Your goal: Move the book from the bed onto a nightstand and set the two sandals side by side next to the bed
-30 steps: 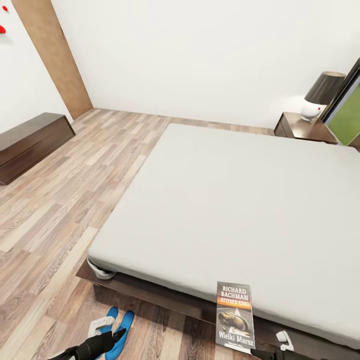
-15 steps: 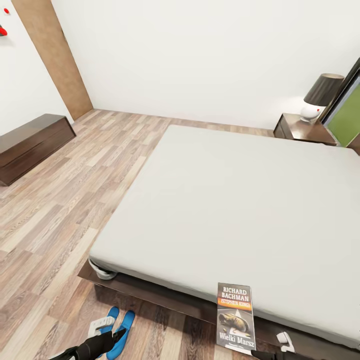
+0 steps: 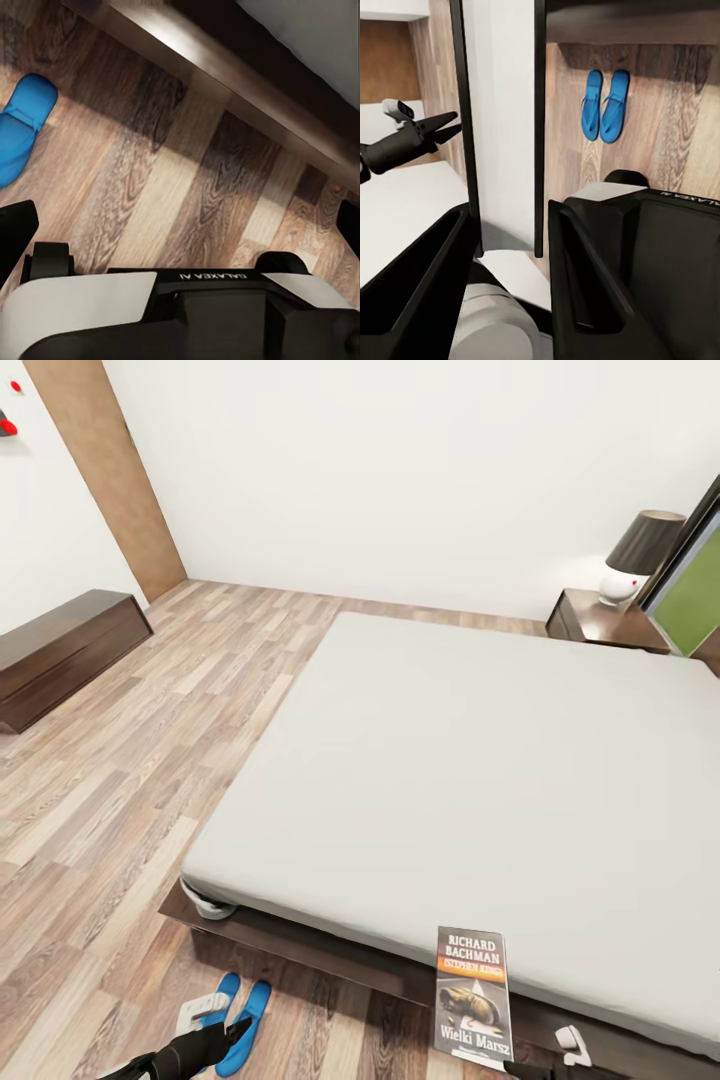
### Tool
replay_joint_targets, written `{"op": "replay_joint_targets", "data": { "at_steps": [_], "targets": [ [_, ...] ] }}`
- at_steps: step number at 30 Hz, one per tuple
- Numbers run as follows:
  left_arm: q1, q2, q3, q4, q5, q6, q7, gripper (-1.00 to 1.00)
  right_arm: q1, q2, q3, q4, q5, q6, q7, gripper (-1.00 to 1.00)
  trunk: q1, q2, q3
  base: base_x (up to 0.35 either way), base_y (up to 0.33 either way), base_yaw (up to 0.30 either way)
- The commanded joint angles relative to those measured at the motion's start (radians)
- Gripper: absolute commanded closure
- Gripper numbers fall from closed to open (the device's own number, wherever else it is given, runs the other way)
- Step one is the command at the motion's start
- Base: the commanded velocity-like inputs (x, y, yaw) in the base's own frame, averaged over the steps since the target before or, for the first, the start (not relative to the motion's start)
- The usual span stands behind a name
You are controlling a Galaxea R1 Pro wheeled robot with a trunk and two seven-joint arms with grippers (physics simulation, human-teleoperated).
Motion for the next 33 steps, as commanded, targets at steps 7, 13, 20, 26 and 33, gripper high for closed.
{"op": "replay_joint_targets", "data": {
  "at_steps": [7, 13, 20, 26, 33],
  "targets": [
    [-0.001, 0.000, 0.002, 0.001, -0.003, -0.005, -0.001, -1.00, -0.001, -0.001, 0.009, 0.001, -0.006, -0.033, -0.007, 1.00, -0.027, 0.049, 0.021, 0.000, 0.000, 0.000],
    [-0.001, 0.000, 0.002, 0.001, -0.003, -0.005, -0.001, -1.00, -0.001, -0.001, 0.010, 0.001, -0.006, -0.074, -0.025, 1.00, -0.050, 0.091, 0.040, 0.000, 0.000, 0.000],
    [-0.001, 0.000, 0.002, 0.001, -0.003, -0.005, -0.001, -1.00, -0.001, -0.001, 0.009, 0.000, -0.006, -0.076, -0.133, 1.00, -0.077, 0.140, 0.062, 0.000, 0.000, 0.000],
    [-0.001, 0.000, 0.002, 0.001, -0.003, -0.005, -0.001, -1.00, -0.001, -0.001, 0.008, 0.000, -0.007, -0.077, -0.145, 1.00, -0.096, 0.175, 0.078, 0.000, 0.000, 0.000],
    [-0.001, 0.000, 0.001, 0.001, -0.003, -0.005, -0.001, -1.00, -0.001, -0.001, 0.008, 0.000, -0.007, -0.080, -0.145, 1.00, -0.096, 0.175, 0.080, 0.000, 0.000, 0.000]
  ]
}}
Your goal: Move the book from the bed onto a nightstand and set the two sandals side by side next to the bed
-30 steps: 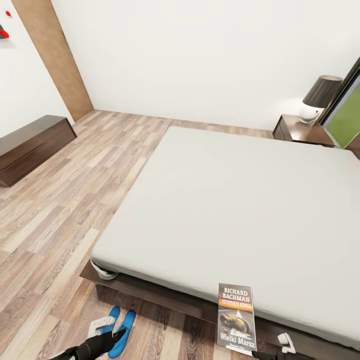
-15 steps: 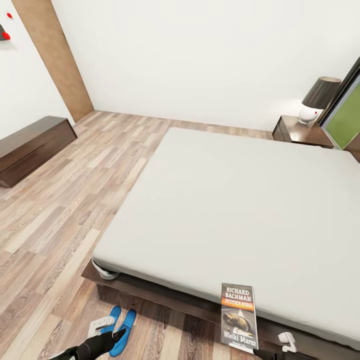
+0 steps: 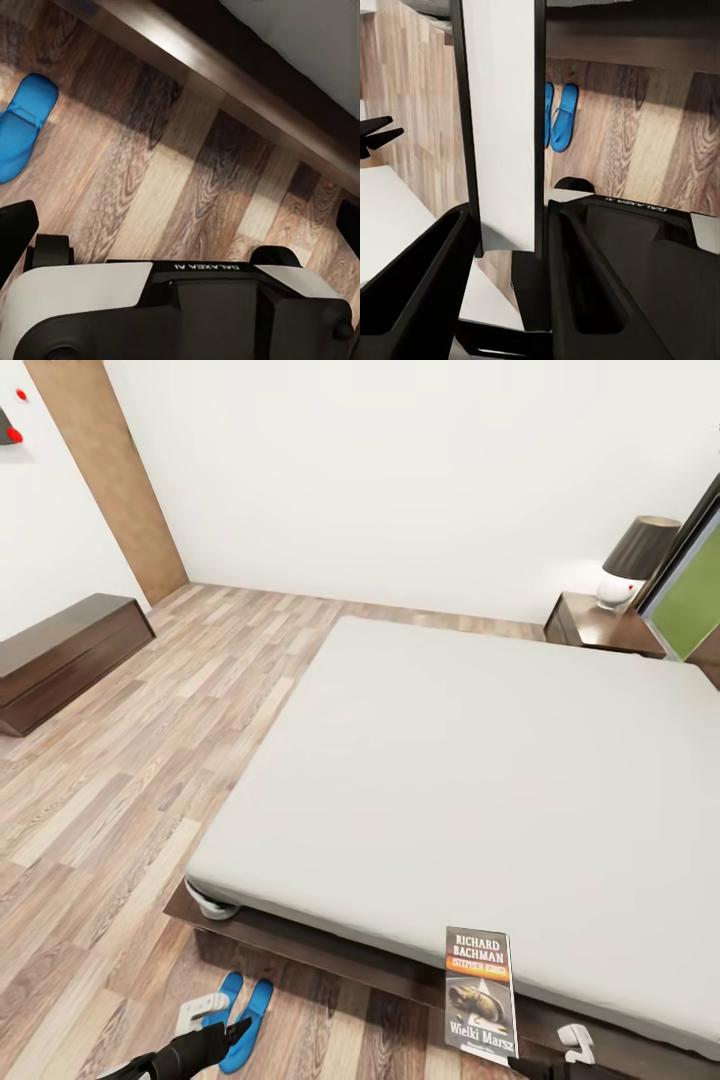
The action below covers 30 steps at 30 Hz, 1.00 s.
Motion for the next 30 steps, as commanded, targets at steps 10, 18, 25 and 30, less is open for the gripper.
{"op": "replay_joint_targets", "data": {
  "at_steps": [10, 18, 25, 30],
  "targets": [
    [-0.001, 0.000, 0.002, 0.001, -0.003, -0.005, -0.003, -1.00, 0.000, -0.001, 0.006, 0.000, -0.011, 0.010, 0.003, 1.00, 0.000, -0.001, 0.015, 0.000, 0.000, 0.000],
    [-0.001, 0.000, 0.001, 0.001, -0.003, -0.005, -0.003, -1.00, 0.000, -0.001, 0.006, 0.000, -0.011, 0.010, 0.004, 1.00, 0.000, -0.001, 0.028, 0.000, 0.000, 0.000],
    [-0.001, 0.000, 0.001, 0.001, -0.003, -0.005, -0.003, -1.00, 0.000, -0.001, 0.006, 0.000, -0.011, 0.010, 0.005, 1.00, 0.000, -0.001, 0.038, 0.000, 0.000, 0.000],
    [-0.001, 0.000, 0.001, 0.001, -0.003, -0.005, -0.003, -1.00, 0.000, -0.001, 0.006, 0.000, -0.011, 0.010, 0.005, 1.00, 0.000, -0.001, 0.046, 0.000, 0.000, -0.013]
  ]
}}
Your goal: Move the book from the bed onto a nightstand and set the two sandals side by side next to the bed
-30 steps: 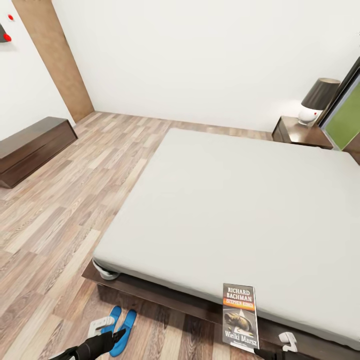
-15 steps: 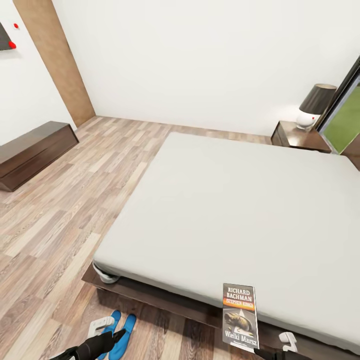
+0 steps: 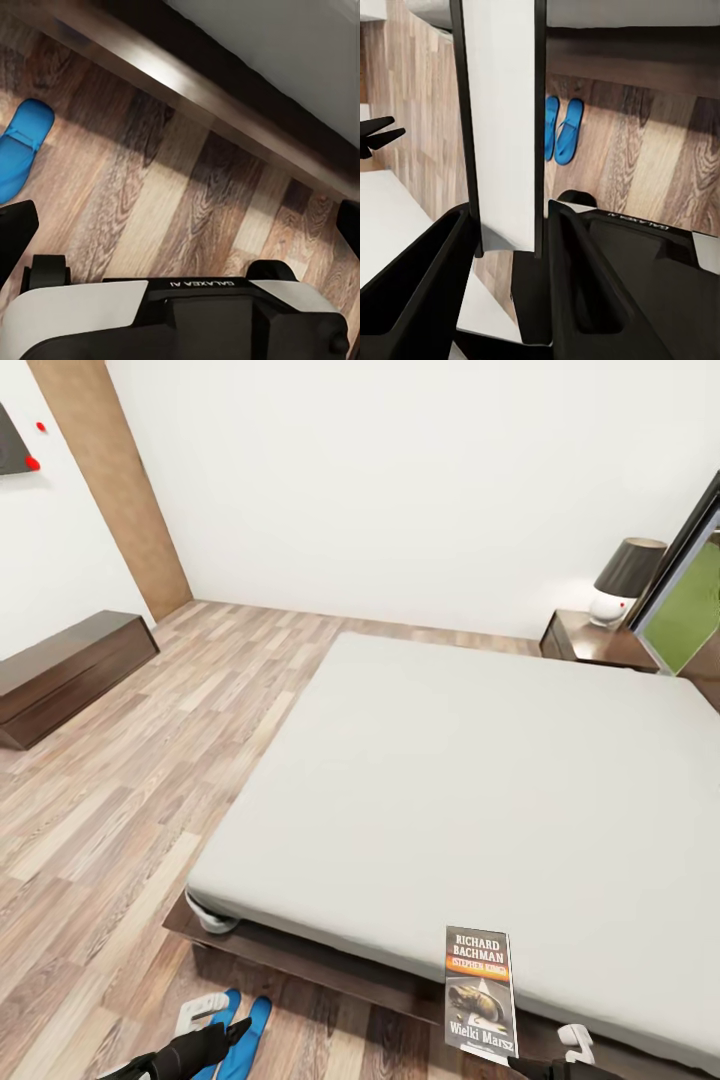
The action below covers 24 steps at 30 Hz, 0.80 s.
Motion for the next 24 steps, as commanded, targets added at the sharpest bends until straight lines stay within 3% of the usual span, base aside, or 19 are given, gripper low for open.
{"op": "replay_joint_targets", "data": {
  "at_steps": [1, 24],
  "targets": [
    [-0.001, 0.000, 0.002, 0.001, -0.003, -0.005, -0.003, -1.00, -0.001, -0.001, 0.006, 0.000, -0.010, 0.010, 0.002, 1.00, 0.000, -0.001, 0.000, 0.000, 0.000, -0.052],
    [-0.001, 0.000, 0.002, 0.001, -0.003, -0.005, -0.003, -1.00, -0.001, -0.001, 0.006, 0.000, -0.009, 0.010, -0.001, 1.00, 0.000, -0.001, 0.012, 0.000, 0.000, -0.053]
  ]
}}
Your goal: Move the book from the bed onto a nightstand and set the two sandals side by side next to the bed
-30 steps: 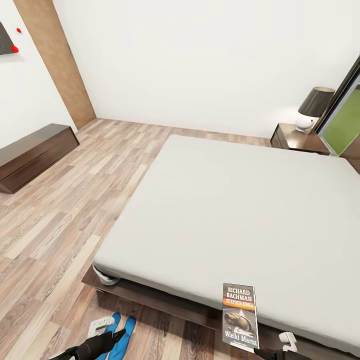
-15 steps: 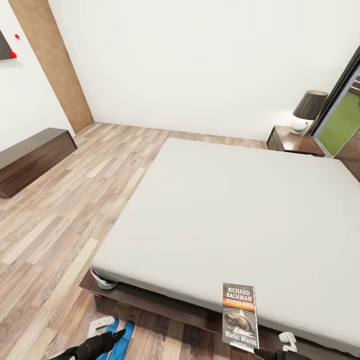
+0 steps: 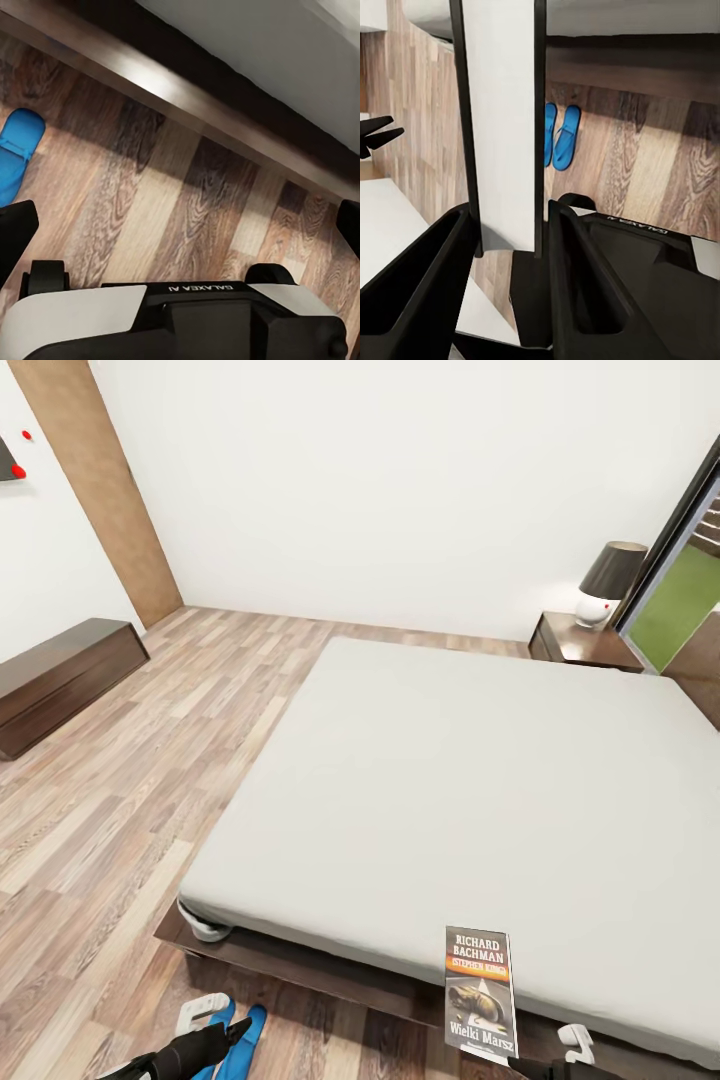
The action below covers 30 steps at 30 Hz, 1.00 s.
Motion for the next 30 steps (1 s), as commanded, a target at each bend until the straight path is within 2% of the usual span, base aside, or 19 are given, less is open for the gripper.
{"op": "replay_joint_targets", "data": {
  "at_steps": [1, 30],
  "targets": [
    [-0.001, 0.000, 0.002, 0.001, -0.003, -0.005, -0.003, -1.00, -0.001, -0.001, 0.006, 0.000, -0.011, 0.010, 0.001, 1.00, 0.000, -0.001, -0.001, 0.000, 0.000, 0.000],
    [0.001, -0.005, 0.002, 0.001, -0.003, -0.005, 0.001, -1.00, -0.001, -0.001, 0.006, 0.001, -0.010, 0.010, 0.000, 1.00, 0.000, -0.001, 0.042, 0.000, 0.000, 0.000]
  ]
}}
